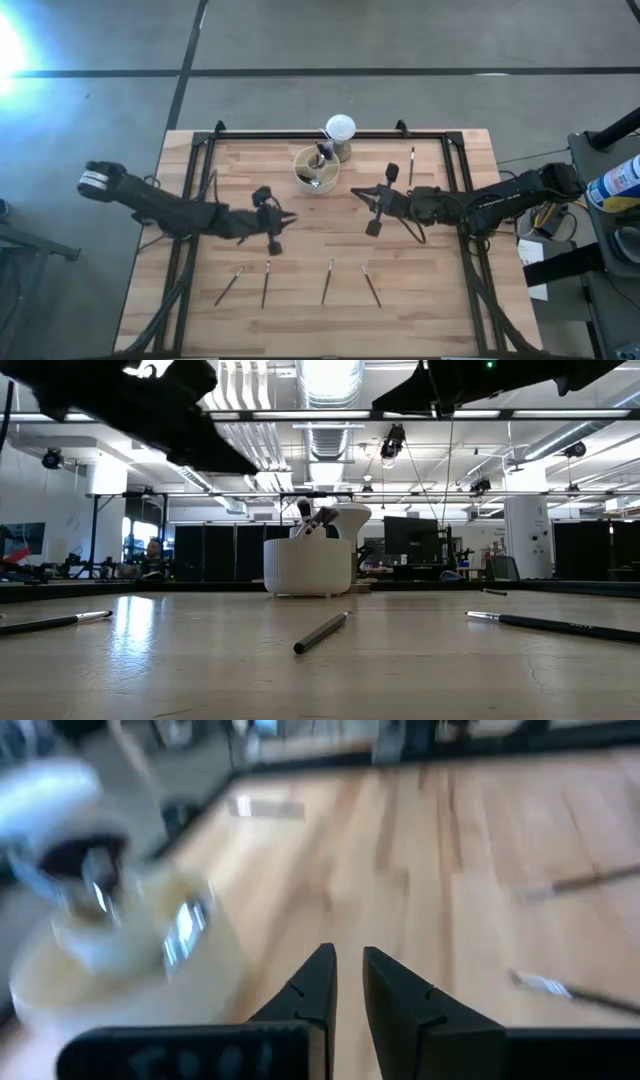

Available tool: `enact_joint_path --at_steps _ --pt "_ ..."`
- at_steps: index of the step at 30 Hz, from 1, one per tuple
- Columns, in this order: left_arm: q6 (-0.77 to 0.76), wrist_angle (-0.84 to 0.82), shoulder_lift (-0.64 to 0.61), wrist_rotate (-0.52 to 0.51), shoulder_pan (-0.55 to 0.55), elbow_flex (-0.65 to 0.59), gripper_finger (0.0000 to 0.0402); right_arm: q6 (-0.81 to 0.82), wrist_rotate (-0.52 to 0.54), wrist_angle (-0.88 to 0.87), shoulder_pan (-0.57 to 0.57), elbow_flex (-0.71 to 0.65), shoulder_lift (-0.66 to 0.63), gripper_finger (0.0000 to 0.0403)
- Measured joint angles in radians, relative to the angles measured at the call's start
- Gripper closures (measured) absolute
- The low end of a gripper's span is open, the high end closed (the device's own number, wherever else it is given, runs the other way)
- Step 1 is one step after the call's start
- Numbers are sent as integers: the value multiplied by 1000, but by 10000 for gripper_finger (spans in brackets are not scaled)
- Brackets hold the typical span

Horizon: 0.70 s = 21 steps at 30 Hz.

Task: Put items in baskets/containers
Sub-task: Put the black eyeshadow brush into the white organizer

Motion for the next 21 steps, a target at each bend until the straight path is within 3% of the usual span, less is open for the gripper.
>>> enact_joint_path --at_steps 5,10,16,21 --pt "-441 -446 10 -126 -152 104 350 8 0 -1 0 0 0 394" --pt "-844 -766 92 -135 -259 194 321 22 0 -5 0 0 0 394" --pt "-1096 -838 250 92 -275 256 273 28 0 -6 -1 -2 1 394" --pt "-1186 -856 347 177 -275 291 250 27 0 -7 0 -2 1 394"
